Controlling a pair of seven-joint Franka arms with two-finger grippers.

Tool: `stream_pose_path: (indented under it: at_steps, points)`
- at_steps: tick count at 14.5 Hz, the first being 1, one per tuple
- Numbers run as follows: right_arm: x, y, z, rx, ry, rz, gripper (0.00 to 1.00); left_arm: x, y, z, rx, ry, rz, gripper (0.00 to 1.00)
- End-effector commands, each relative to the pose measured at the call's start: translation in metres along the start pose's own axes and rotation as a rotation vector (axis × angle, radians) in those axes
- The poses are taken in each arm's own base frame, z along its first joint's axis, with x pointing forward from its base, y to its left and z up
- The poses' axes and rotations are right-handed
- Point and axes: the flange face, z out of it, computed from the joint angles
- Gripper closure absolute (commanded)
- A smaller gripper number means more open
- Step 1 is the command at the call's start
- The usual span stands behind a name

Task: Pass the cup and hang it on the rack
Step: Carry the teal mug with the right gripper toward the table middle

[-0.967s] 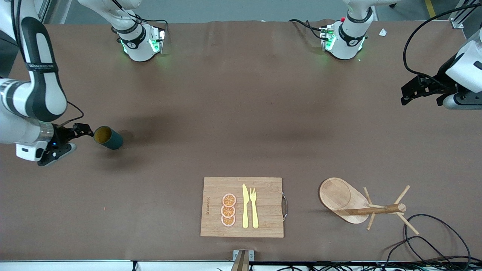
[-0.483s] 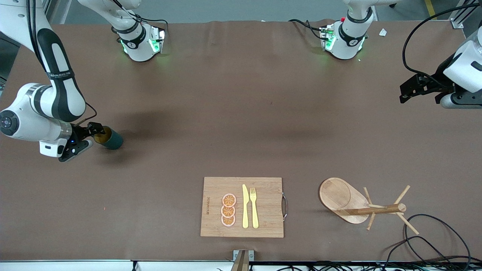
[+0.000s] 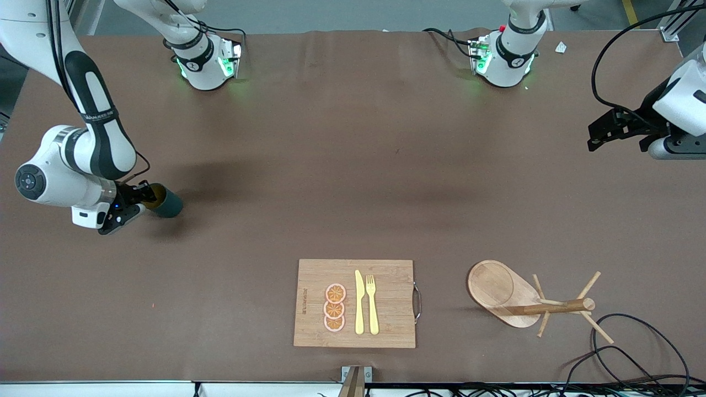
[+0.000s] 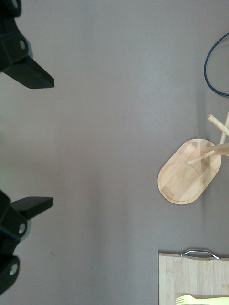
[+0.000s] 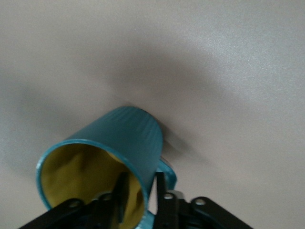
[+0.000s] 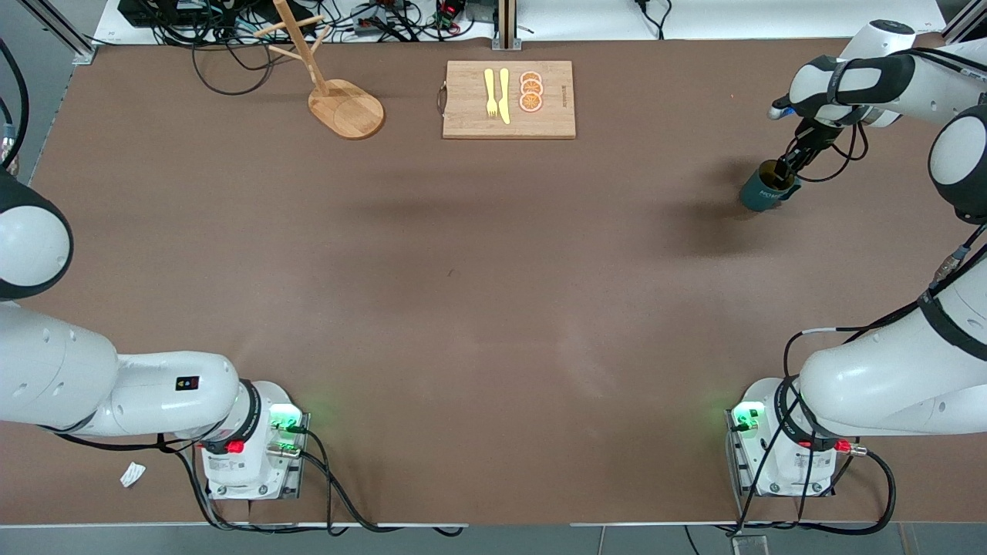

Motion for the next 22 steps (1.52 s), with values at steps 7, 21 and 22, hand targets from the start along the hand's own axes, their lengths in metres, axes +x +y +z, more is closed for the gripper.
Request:
stream_pose_path:
  at_steps: [7, 21, 22]
  points:
    - [0.031, -0.055, -0.070, 0.047, -0.035, 0.166, 1.00, 0.008, 0.004, 0.001, 0.005, 0.025, -0.014, 0.00]
    - [0.176, -0.414, -0.100, 0.013, 0.114, 0.767, 1.00, 0.008, -0.002, -0.001, 0.010, 0.026, -0.024, 0.00]
    - [0.183, -0.431, -0.096, 0.013, 0.122, 0.789, 1.00, 0.008, -0.002, -0.001, 0.010, 0.026, -0.024, 0.00]
